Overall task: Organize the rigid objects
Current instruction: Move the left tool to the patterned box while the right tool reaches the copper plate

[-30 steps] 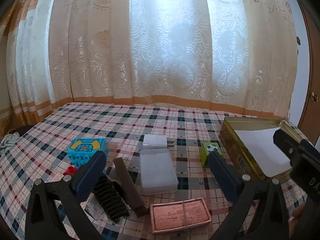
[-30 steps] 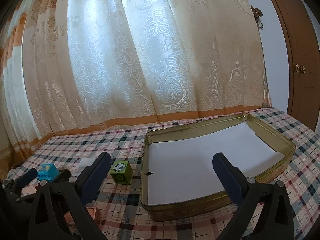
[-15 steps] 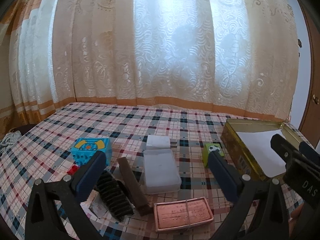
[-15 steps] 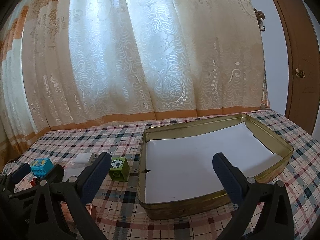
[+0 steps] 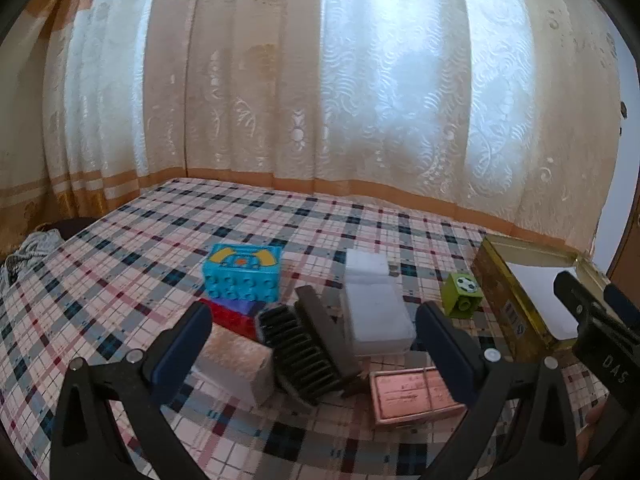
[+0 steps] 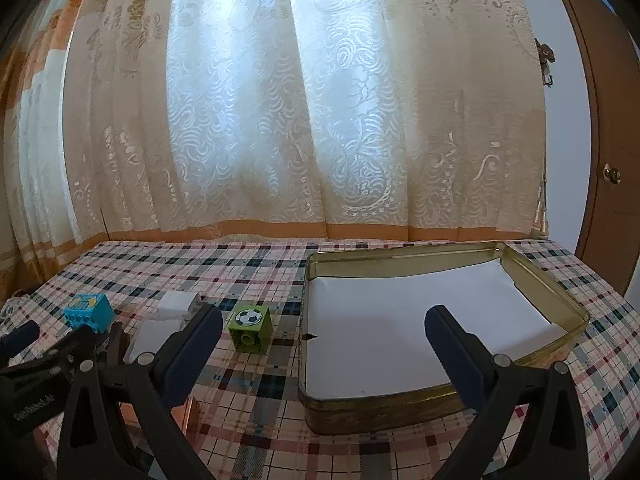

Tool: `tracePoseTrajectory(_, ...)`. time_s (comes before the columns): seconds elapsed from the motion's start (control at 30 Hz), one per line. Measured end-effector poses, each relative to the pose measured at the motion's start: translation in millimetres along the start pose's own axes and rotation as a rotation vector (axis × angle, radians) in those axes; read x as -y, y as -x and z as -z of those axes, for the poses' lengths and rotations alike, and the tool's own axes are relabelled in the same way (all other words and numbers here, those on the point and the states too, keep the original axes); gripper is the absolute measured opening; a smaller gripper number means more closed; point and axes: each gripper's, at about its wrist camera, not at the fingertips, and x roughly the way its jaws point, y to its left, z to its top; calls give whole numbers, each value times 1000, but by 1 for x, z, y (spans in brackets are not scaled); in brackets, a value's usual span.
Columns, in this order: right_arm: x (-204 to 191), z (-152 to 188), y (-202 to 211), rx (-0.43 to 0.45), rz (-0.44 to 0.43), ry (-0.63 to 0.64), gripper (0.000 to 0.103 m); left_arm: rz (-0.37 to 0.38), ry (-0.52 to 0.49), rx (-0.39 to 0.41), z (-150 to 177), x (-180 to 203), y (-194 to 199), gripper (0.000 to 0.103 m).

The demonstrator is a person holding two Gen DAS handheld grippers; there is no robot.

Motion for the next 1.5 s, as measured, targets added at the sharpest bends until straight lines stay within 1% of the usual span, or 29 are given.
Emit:
tracePoseTrajectory(0.17,-3,2,1,4,-15,14,103,-28,10,41,1,-9,9,103)
tracePoseTrajectory(0.33,-8,4,-1,-8,-22,30,103,-38,37,46,3,-21,14,103)
tracePoseTrajectory(0.43,-10,5,-1,-15,-34,37,103,-58,30,52,4,-25,18,103)
tracePoseTrajectory(0.63,-15,7,-1,-32,-64,48,102,-94,41,18,8,-43,23,103)
tracePoseTrajectory(0.77,-15,8,-1,-35,-67,45,102,-108,59,-1,9,-53,23,103)
tracePoseTrajectory(0.9,-16,9,-3,-48,-85,40,102,-115,61,-11,11,-54,23,103)
tracePoseTrajectory(1.0,-19,11,-2,-58,-112,47,102,-127,42,-41,10,-51,16,103)
tracePoseTrajectory(1.13,-34,16,-4,-108,-213,72,102,-145,31,-73,11,-49,10,103)
tracePoseTrajectory(1.23,-52,21,-5,-145,-269,105,102,-158,31,-96,11,-51,6,103)
tracePoseTrajectory(1.3,-64,25,-10,-191,-315,114,102,-180,21,-108,11,-53,4,103)
tracePoseTrajectory(1.5,-106,41,-31,-366,-393,178,102,-256,-18,-144,10,-65,-6,103)
